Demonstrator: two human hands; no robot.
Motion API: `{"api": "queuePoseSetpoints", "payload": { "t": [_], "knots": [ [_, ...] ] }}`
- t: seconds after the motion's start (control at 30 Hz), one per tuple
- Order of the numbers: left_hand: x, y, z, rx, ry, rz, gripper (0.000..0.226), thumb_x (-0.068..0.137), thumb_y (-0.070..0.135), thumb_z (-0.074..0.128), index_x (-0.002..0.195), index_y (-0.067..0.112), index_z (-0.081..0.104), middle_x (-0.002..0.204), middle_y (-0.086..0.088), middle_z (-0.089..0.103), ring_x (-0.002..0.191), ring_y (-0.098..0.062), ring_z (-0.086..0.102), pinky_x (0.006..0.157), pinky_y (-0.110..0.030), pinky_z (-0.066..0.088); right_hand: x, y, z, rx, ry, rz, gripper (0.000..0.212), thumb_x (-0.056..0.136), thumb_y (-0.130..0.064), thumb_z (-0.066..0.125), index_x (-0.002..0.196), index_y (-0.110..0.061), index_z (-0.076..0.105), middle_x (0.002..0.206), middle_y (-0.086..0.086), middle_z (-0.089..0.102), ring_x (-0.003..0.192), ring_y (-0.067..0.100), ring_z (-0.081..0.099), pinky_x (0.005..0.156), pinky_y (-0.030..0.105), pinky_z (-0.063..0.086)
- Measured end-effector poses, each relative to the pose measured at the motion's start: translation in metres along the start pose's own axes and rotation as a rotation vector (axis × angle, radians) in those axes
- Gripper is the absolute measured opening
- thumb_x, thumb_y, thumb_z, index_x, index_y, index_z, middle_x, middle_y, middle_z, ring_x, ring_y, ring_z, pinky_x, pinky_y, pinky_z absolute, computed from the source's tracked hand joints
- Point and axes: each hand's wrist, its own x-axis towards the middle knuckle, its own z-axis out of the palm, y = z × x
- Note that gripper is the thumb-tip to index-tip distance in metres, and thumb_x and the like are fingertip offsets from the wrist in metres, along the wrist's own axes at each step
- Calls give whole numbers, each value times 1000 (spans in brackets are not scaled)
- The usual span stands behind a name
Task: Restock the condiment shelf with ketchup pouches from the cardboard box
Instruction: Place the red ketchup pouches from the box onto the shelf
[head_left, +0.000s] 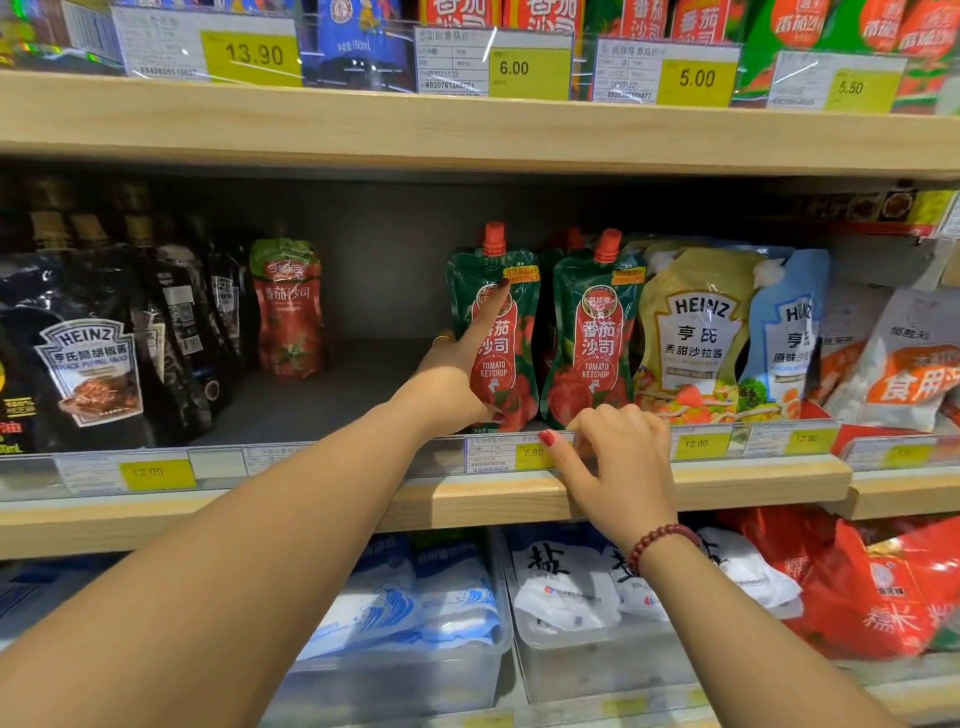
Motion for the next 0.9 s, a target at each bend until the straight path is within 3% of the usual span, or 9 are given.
{"api": "queuePoseSetpoints", "payload": {
  "t": [0.2, 0.3, 0.4, 0.5, 0.63, 0.73, 0.83, 0.9],
  "knots": [
    [-4, -1, -3, -61, -51, 50, 123, 74, 6, 76, 128, 69, -16, 137, -10, 34, 111, -23, 52, 92, -43, 51, 0, 2, 0, -21, 7, -11, 37, 88, -53, 43, 64, -25, 42, 61, -10, 43, 66, 14, 39, 73, 25, 15],
    [-6, -5, -10, -13, -34, 50, 119, 77, 7, 73, 128, 70, -14, 131, -7, 35, 100, -18, 55, 80, -30, 53, 1, 2, 0, -26, 8, -4, 38, 88, -54, 41, 63, -25, 42, 60, -11, 43, 66, 14, 40, 72, 26, 16],
    [-14, -9, -19, 64, 32, 61, 108, 79, 15, 72, 136, 62, -8, 123, 3, 38, 79, -4, 53, 60, -13, 45, 0, 2, 1, -5, 21, -15, 40, 87, -56, 41, 62, -26, 42, 58, -11, 42, 65, 14, 39, 71, 26, 15],
    [-30, -9, -28, 76, 66, 73, 99, 80, 21, 73, 141, 54, 1, 136, 4, 42, 76, 3, 49, 57, -6, 38, 1, 3, 0, 10, 12, -10, 41, 87, -57, 41, 61, -25, 43, 57, -11, 41, 64, 13, 40, 71, 24, 14],
    [-65, -4, -40, 20, 136, 154, 95, 79, 18, 70, 136, 61, 8, 129, -1, 41, 109, -11, 49, 78, -21, 42, 2, 1, -2, 4, -18, 3, 41, 87, -56, 43, 62, -24, 47, 58, -10, 45, 67, 16, 43, 73, 26, 17],
    [-99, -1, -46, 7, 131, 190, 88, 79, 18, 69, 138, 56, 16, 121, 3, 47, 103, -4, 52, 76, -22, 49, 5, -7, -13, 64, -125, 47, 35, 86, -53, 48, 69, -23, 57, 67, -12, 51, 77, 16, 46, 78, 29, 21],
    [-138, -8, -52, 13, 140, 169, 73, 79, 16, 69, 137, 42, 34, 112, 3, 54, 96, -6, 57, 76, -24, 53, 4, -21, -34, 390, -163, 36, 8, 83, -37, 62, 86, -30, 62, 87, -12, 59, 90, 12, 49, 89, 36, 37],
    [-169, -20, -55, 9, 146, 143, 64, 79, 14, 70, 133, 34, 43, 110, 3, 55, 95, -9, 57, 77, -28, 53, -8, -40, -43, 591, -137, 57, 12, 83, -33, 65, 94, -27, 63, 97, -7, 62, 95, 12, 53, 88, 23, 41]
  ]
}}
